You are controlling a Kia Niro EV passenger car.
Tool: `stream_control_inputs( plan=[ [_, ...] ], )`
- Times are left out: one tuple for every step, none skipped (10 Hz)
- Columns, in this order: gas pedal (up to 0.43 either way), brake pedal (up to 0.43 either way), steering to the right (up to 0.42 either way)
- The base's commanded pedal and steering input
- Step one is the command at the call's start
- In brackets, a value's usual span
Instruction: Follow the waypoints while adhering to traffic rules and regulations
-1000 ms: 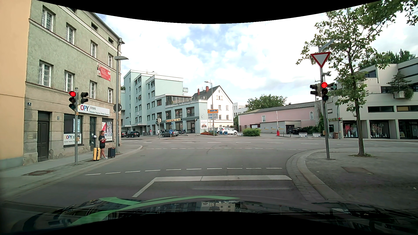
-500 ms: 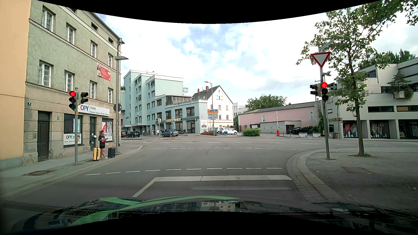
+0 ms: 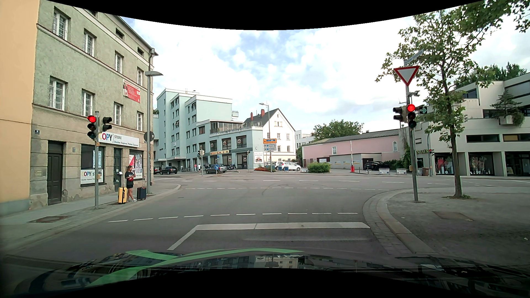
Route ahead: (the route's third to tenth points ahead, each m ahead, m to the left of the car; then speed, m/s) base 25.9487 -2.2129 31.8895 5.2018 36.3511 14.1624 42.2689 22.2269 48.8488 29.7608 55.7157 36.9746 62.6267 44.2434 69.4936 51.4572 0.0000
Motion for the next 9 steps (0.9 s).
stream_control_inputs(
  plan=[
    [0.0, 0.457, 0.005],
    [0.0, 0.463, 0.005],
    [0.0, 0.457, 0.005],
    [0.0, 0.463, 0.005],
    [0.0, 0.463, 0.006],
    [0.0, 0.463, 0.005],
    [0.0, 0.463, 0.005],
    [0.0, 0.463, 0.006],
    [0.0, 0.463, 0.005]
  ],
)
